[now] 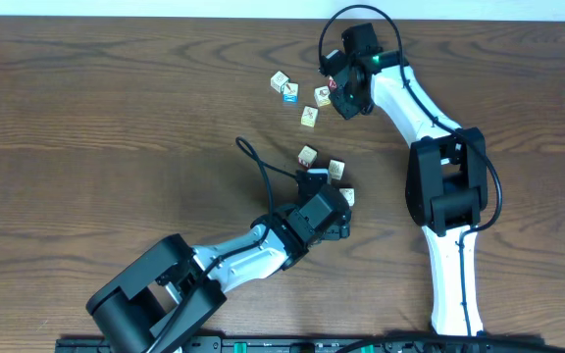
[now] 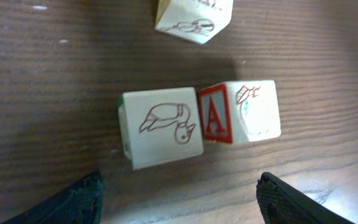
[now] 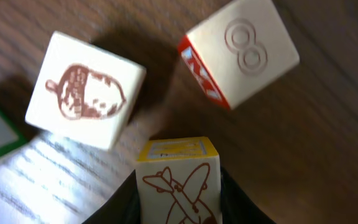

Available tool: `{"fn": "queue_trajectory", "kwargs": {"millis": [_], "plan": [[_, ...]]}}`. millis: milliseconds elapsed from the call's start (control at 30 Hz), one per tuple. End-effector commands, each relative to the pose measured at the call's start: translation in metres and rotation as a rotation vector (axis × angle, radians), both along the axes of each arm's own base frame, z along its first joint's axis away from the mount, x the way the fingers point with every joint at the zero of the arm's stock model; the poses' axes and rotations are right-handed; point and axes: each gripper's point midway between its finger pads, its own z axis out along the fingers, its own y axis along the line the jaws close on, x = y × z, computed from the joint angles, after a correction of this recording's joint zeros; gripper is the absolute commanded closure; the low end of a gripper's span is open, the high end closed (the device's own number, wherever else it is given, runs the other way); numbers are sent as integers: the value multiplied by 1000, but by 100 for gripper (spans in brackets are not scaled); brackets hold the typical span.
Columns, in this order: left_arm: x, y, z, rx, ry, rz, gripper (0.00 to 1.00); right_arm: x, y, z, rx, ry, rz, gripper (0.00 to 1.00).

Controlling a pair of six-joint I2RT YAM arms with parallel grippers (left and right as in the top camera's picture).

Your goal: Lift 5 blocks

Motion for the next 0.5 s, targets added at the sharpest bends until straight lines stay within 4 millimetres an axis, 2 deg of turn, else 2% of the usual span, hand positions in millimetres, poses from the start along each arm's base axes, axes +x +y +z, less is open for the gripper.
{"fn": "queue_trajectory", "kwargs": {"millis": [0, 100, 267, 467], "plan": [[-2, 3, 7, 9, -14, -18, 20, 11, 6, 17, 5, -37, -3, 99], [-3, 5, 15, 5, -21, -21, 20, 15, 7, 35, 13, -47, -15, 99], [-3, 9, 41, 13, -82, -65, 20, 18, 7, 79, 37, -62, -64, 99], [3, 43, 69, 127, -173, -14, 20, 2, -4, 136, 101, -37, -177, 99]]}}
